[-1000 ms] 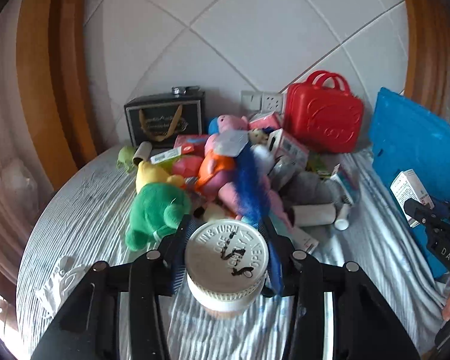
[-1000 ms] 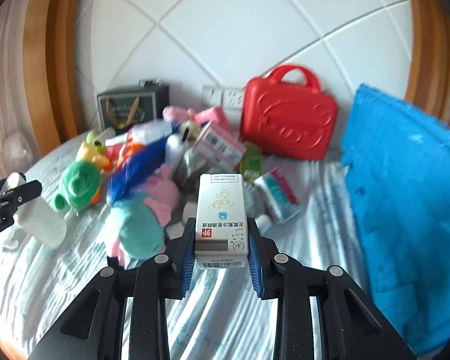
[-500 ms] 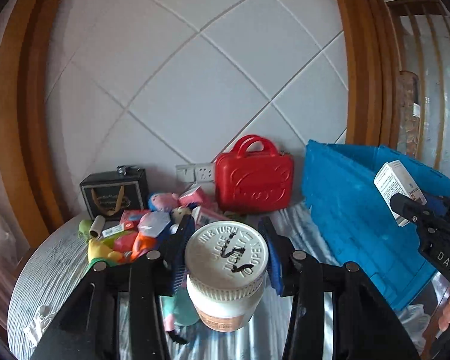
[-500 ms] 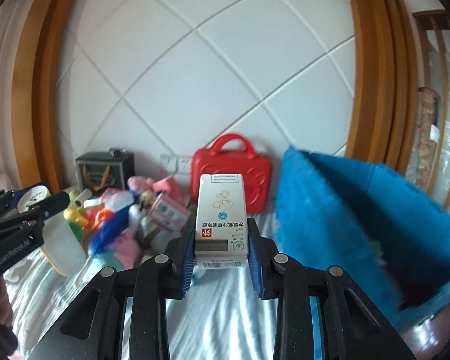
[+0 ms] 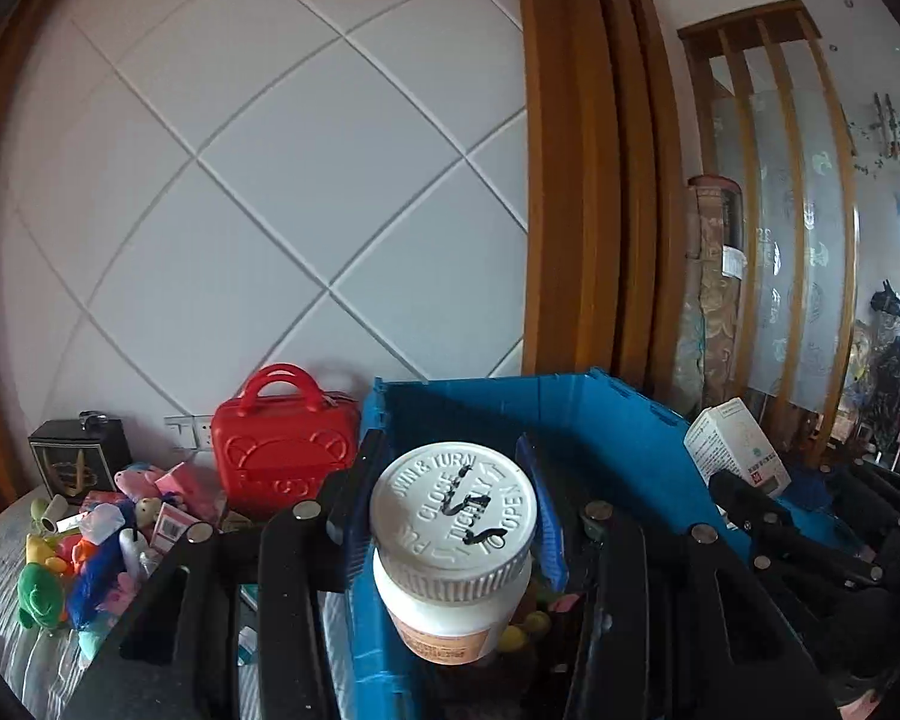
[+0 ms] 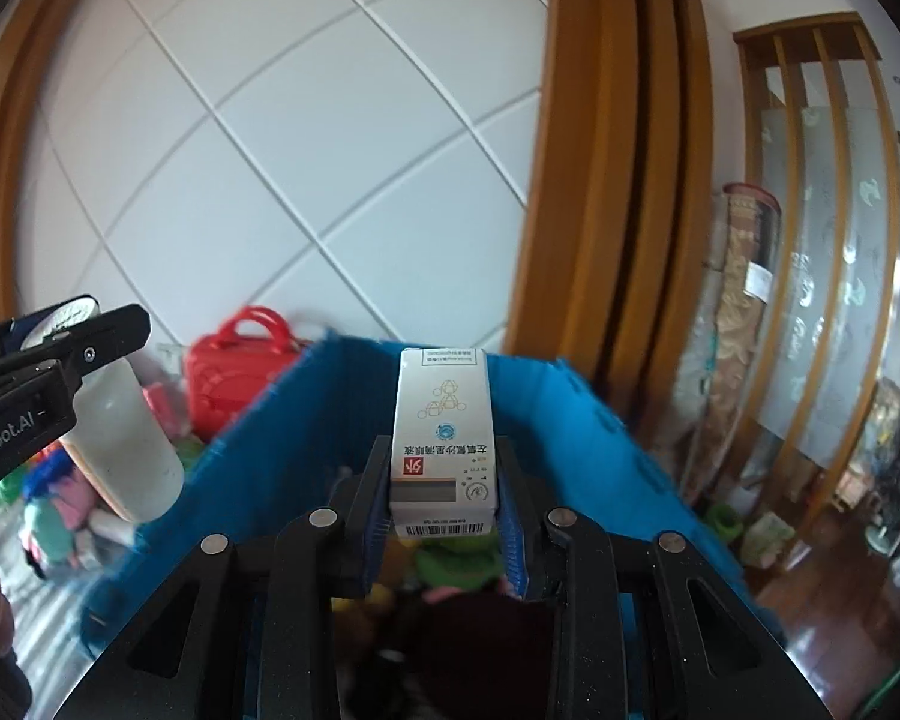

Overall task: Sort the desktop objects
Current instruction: 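Lift and carry the pill bottle and medicine box over the blue crate with both grippers, then open both grippers to drop the bottle and box into the crate, then move both grippers back over the pile on the bed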

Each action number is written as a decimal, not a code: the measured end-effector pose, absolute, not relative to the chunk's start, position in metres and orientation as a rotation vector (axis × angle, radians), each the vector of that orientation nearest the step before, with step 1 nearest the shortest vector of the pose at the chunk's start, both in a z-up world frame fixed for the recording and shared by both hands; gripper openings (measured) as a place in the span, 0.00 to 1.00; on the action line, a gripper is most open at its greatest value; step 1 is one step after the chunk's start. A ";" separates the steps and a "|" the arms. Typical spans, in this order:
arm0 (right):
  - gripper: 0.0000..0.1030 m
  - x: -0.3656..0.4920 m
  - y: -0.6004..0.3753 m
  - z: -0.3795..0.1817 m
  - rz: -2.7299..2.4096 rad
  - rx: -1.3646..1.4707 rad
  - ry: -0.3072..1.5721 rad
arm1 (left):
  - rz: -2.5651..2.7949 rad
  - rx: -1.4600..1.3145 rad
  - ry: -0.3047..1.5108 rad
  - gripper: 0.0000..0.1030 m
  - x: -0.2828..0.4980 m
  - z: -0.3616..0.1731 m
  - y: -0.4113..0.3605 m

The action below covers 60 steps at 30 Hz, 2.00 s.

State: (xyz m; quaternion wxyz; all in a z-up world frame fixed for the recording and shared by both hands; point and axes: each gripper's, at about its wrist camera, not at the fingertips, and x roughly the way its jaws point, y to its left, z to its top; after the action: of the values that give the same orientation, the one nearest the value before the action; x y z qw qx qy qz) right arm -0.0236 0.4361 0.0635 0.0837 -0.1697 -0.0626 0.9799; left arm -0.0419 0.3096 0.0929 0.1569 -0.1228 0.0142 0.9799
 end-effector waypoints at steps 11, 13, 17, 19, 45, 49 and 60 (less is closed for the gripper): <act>0.29 -0.035 0.507 0.032 2.858 -0.661 -0.192 | 2.752 -0.525 0.134 0.42 -0.056 0.058 0.386; 0.29 -0.038 0.513 0.030 2.862 -0.672 -0.185 | 2.754 -0.540 0.146 0.42 -0.059 0.055 0.390; 0.29 -0.044 0.519 0.023 2.852 -0.697 -0.189 | 2.757 -0.572 0.151 0.42 -0.064 0.048 0.391; 0.30 -0.046 0.521 0.022 2.847 -0.699 -0.193 | 2.754 -0.588 0.148 0.42 -0.066 0.046 0.391; 1.00 -0.008 0.499 0.036 2.884 -0.489 -0.232 | 2.864 -0.529 0.085 0.86 -0.032 0.055 0.332; 1.00 -0.005 0.496 0.032 2.911 -0.487 -0.175 | 2.907 -0.503 0.106 0.86 -0.018 0.054 0.320; 1.00 -0.001 0.448 0.030 3.122 -0.476 -0.060 | 3.086 -0.543 0.058 0.86 0.006 0.046 0.244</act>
State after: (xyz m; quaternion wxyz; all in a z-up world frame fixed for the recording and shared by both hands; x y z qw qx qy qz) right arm -0.0009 0.4479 0.0295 -0.0086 -0.1507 -0.0191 0.9884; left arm 0.0063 0.2436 0.0461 0.0040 -0.1732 0.0185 0.9847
